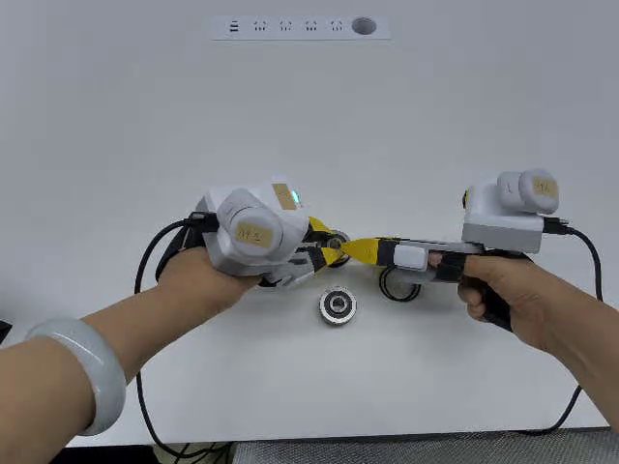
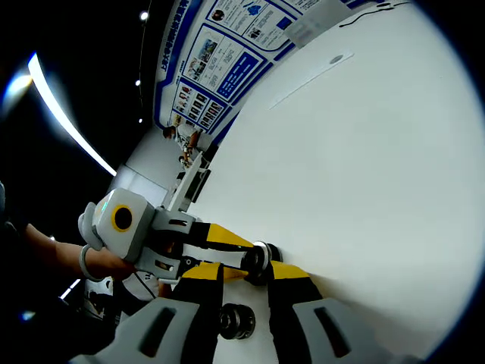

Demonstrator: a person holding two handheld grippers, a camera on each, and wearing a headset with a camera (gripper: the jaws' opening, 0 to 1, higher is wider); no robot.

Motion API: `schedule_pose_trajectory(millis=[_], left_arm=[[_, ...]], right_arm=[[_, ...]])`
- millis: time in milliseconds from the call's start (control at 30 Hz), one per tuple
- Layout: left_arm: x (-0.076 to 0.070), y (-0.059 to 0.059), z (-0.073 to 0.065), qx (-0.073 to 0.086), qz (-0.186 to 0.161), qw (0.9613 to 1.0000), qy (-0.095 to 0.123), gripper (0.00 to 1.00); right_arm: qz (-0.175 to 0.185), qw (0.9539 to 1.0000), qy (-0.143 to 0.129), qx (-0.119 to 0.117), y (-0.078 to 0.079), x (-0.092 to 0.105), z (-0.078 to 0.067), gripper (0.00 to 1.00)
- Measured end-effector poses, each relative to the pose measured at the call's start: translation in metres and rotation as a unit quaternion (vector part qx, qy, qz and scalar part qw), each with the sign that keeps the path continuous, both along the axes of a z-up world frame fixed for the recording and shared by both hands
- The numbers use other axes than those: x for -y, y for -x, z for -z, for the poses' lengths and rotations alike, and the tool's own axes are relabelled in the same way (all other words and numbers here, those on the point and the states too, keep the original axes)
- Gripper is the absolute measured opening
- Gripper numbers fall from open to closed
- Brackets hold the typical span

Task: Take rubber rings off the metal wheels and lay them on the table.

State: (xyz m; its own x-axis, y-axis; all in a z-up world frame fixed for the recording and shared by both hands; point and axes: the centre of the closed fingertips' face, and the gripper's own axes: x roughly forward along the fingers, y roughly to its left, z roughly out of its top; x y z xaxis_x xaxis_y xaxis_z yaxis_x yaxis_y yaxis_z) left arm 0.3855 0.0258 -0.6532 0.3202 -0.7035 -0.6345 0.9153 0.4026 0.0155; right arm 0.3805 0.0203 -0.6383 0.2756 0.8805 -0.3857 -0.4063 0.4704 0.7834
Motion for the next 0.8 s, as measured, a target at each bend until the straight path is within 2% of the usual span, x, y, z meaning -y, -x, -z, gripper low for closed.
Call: schedule_pose_trajectory(millis=[300,800], left_arm=[[0.000,0.000,0.000,-0.001,-0.001,1.0000,0.001,0.13],[0.000,0.000,0.000,-0.001,-0.002,1.0000,0.004,0.13]], right_arm=[[-0.008,0.9999,0.009,0.011,-0.012,-0.006,0.002,0.31],[-0.039,0.9991,0.016,0.003,-0.014,-0.017,0.010,0.32]])
